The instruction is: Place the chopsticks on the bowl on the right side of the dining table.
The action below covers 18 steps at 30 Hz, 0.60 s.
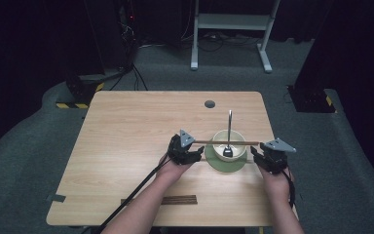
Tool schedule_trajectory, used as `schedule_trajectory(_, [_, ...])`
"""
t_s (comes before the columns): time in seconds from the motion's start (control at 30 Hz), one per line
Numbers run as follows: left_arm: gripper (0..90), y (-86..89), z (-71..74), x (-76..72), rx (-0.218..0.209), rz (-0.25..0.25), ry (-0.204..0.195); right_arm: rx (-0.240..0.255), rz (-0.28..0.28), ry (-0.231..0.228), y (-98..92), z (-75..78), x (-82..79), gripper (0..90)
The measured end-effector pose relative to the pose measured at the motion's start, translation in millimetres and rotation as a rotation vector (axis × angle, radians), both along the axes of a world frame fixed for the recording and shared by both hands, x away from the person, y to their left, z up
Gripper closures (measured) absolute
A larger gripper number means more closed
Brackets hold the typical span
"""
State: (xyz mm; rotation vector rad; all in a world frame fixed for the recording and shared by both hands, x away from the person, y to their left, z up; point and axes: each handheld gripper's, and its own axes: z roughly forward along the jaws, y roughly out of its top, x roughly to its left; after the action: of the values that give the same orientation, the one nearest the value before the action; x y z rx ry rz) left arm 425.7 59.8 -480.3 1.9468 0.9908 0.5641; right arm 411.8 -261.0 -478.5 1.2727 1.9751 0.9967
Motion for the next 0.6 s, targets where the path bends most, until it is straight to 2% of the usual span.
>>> schedule_trajectory(0.23, [37.4,8.9,0.9,-2.7,0.003,0.022,-0.018,0.005,-0.004,-0.006,-0.7,1.1,-1.3,58.4])
schedule_trajectory(0.37, [47.3,18.8,0.7,-6.5,-0.017,0.039,-0.025,0.007,-0.005,-0.004,-1.4,1.6,0.3,57.6])
schedule_trajectory(0.43, [51.6,22.5,0.3,-8.0,-0.024,0.044,-0.030,0.015,0.001,0.002,-1.4,1.8,2.1,52.9])
schedule_trajectory(0.6, [61.7,24.7,-1.2,-6.6,-0.035,0.055,-0.024,0.004,0.016,0.015,1.5,1.6,6.3,49.1])
